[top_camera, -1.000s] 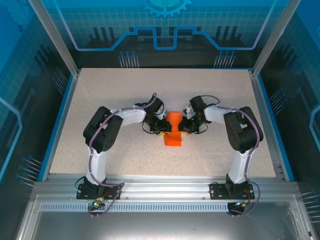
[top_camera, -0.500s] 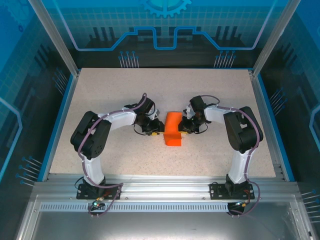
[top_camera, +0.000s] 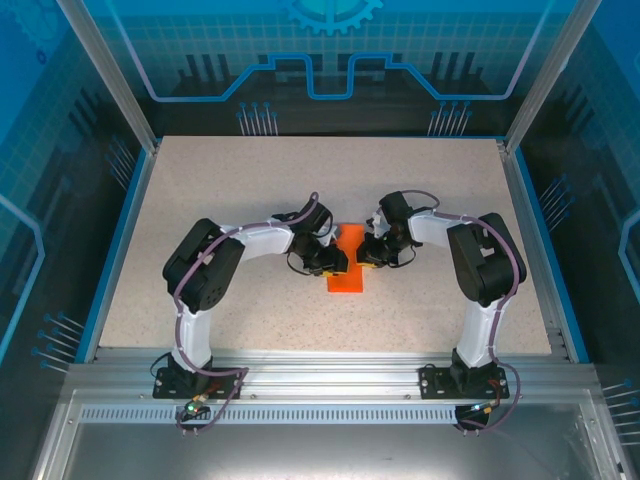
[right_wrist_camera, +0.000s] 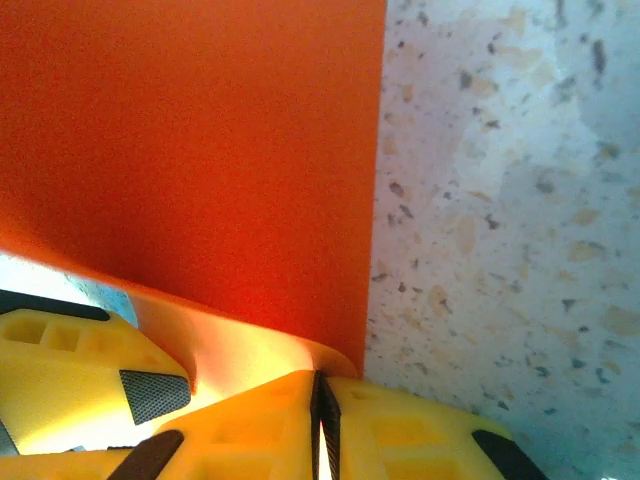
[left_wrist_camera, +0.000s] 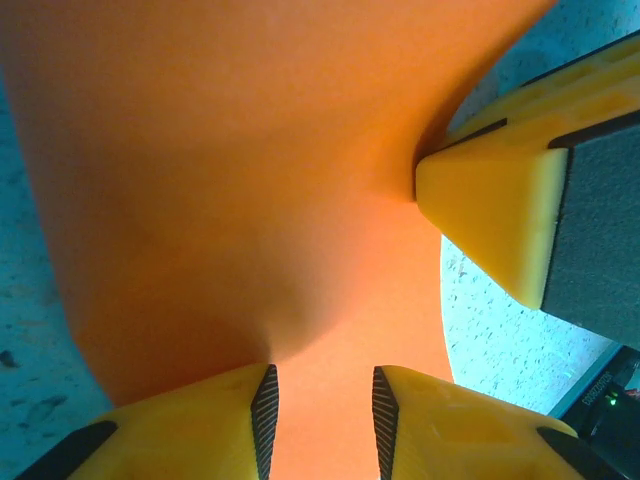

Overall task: Fold a paper plane with a square sheet of paper (fold left side to right side)
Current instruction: First fold the square sheet of paper in half at the center of the table.

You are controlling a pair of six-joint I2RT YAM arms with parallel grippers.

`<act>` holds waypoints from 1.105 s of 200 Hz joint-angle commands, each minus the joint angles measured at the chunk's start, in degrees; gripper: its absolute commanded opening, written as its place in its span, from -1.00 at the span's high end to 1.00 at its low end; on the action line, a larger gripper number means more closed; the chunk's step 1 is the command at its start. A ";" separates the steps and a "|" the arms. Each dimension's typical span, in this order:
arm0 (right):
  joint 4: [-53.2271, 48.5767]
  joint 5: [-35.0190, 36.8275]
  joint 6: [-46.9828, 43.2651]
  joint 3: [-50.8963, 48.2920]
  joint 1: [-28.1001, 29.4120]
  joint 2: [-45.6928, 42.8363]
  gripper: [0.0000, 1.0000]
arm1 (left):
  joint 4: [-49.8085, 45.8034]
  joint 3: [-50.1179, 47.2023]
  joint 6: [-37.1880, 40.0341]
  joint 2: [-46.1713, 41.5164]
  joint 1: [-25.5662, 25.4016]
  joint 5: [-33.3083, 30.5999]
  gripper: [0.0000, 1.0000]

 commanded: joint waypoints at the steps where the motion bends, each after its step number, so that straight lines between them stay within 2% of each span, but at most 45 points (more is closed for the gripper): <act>1: -3.30 7.85 -0.49 -1.80 1.04 3.72 0.74 | -0.53 -1.47 0.31 -0.03 -0.13 0.86 0.31; 139: -4.49 8.49 -0.79 -0.95 1.04 4.24 0.74 | 6.81 -19.03 0.18 -10.63 -0.97 2.65 0.30; 192: -4.62 8.38 -0.82 -0.89 1.17 3.99 0.73 | 5.93 -15.42 -0.64 -15.29 -0.51 3.17 0.30; 221: -4.60 8.31 -0.82 -0.92 1.21 3.90 0.74 | 6.44 -12.86 -0.65 -14.69 -0.54 3.42 0.30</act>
